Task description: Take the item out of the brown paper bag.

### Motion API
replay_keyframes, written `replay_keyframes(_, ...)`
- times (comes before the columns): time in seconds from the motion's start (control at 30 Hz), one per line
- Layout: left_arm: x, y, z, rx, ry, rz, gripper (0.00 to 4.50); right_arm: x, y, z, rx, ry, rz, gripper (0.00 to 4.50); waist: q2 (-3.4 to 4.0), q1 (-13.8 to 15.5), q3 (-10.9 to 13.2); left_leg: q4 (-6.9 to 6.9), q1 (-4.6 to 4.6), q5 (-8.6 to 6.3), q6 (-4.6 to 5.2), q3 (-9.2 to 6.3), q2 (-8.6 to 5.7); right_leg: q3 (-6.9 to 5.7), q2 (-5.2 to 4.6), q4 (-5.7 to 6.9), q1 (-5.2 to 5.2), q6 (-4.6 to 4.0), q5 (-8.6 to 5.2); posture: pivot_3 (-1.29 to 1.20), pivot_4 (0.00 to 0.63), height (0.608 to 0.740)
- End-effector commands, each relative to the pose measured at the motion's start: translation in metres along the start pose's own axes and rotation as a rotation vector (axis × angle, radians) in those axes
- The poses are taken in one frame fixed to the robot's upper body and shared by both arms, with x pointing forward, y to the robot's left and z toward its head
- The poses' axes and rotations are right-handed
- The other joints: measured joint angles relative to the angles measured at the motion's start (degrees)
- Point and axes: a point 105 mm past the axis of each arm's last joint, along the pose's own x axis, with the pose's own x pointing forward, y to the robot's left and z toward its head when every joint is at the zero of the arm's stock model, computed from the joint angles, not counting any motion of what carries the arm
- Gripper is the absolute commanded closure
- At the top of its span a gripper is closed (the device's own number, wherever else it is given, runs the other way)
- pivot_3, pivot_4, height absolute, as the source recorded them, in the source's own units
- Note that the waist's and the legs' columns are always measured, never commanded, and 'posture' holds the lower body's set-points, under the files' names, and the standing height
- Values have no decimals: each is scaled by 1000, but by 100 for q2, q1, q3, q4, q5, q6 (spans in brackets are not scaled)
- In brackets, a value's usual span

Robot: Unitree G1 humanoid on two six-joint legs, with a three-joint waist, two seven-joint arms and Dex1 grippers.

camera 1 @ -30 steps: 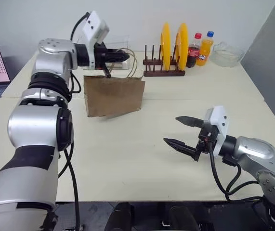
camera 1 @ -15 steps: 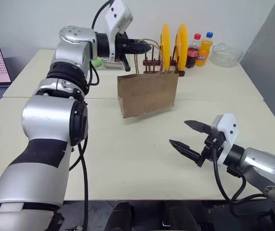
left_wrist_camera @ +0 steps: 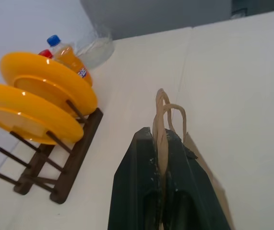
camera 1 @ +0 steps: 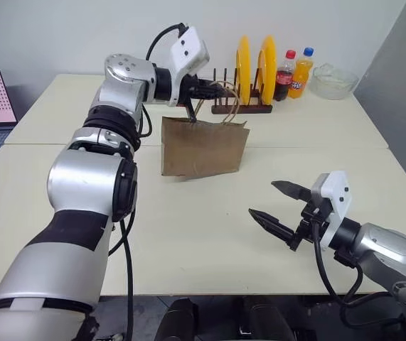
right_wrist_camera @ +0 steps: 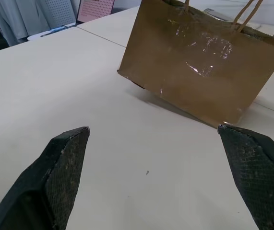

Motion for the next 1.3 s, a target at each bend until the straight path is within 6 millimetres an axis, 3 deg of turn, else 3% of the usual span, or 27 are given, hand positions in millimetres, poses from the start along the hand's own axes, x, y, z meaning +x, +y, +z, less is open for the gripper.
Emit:
replay_keyframes(0.03,-8,12,9,80,0,73,4473,1,7,9,-27,-36,13,0,0,0,0,0,0,0,0,0,0,0,0,0,0,0,0,0,150,740)
replay_keyframes(0.43,-17,30,9,207,48,229,4473,6,9,13,-25,-52,32,0,0,-1,0,1,1,0,0,2,0,1,0,1,0,0,0,0,150,740)
replay_keyframes(0.93,-17,15,-18,174,126,123,4473,12,0,19,-43,-84,-11,0,0,-4,0,2,5,0,0,6,0,4,0,9,0,-1,0,0,150,740)
replay_keyframes(1.07,-24,17,-23,169,151,124,3618,13,-6,25,-79,-95,-36,0,0,-5,0,2,5,0,0,5,0,4,0,9,0,-1,0,0,150,740)
replay_keyframes(1.3,-38,17,-33,136,166,105,1426,13,-12,33,-116,-114,-51,0,0,-10,0,2,9,0,0,8,0,8,1,11,0,-1,0,0,150,740)
